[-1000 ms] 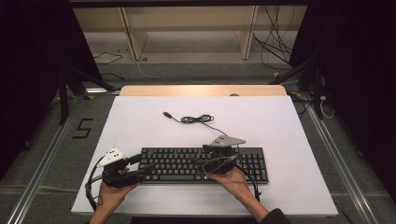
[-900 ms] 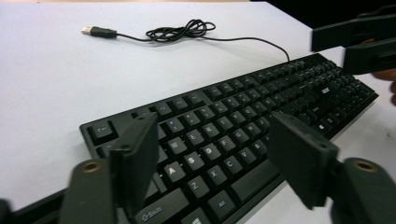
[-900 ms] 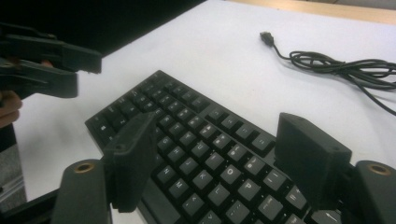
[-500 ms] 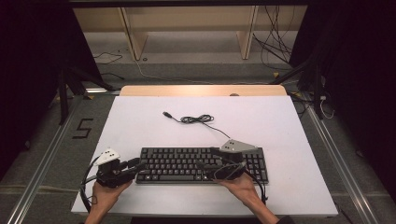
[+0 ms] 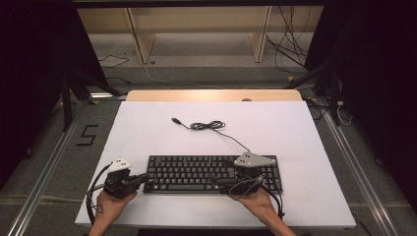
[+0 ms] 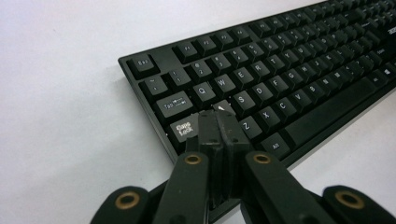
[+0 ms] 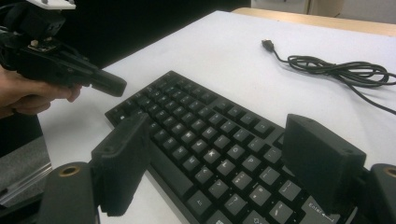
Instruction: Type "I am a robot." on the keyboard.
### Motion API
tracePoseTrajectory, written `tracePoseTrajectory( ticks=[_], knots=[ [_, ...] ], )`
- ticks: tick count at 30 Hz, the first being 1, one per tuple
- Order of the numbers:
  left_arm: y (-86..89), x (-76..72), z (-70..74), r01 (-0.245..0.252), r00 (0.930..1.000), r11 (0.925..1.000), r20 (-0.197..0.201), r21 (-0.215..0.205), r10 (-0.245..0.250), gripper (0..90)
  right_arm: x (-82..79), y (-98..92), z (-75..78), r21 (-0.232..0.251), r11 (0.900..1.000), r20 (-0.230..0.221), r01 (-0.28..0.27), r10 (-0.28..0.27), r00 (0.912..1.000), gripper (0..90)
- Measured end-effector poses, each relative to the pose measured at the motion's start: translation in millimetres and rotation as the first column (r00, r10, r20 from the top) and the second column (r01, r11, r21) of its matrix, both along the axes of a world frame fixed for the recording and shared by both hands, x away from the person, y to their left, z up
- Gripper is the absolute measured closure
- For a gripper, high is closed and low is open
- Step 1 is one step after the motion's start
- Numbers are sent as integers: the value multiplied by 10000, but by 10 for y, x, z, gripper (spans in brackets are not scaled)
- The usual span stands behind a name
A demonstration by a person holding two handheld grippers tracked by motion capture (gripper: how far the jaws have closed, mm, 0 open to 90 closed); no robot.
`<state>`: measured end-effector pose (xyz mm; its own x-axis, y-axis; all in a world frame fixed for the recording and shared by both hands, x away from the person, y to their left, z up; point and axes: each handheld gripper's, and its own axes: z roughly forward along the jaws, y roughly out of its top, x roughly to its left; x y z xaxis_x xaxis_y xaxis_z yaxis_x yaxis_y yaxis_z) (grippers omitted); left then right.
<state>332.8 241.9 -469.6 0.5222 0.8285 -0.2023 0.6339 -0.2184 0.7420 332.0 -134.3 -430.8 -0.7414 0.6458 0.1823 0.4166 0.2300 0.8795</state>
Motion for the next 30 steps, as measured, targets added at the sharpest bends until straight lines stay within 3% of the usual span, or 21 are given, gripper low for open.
tracePoseTrajectory(
  ticks=[14, 30],
  knots=[
    [-41, 60, -69, 126, 9994, 9993, -330, 364, -114, 889, -61, -50, -8, 20, 10000, 12, -37, 37, 10000, 243],
    [-55, 83, -112, 135, 9979, 9992, -640, 374, -111, 892, -79, -41, -26, -46, 9999, -42, -128, 128, 9999, 244]
  ],
)
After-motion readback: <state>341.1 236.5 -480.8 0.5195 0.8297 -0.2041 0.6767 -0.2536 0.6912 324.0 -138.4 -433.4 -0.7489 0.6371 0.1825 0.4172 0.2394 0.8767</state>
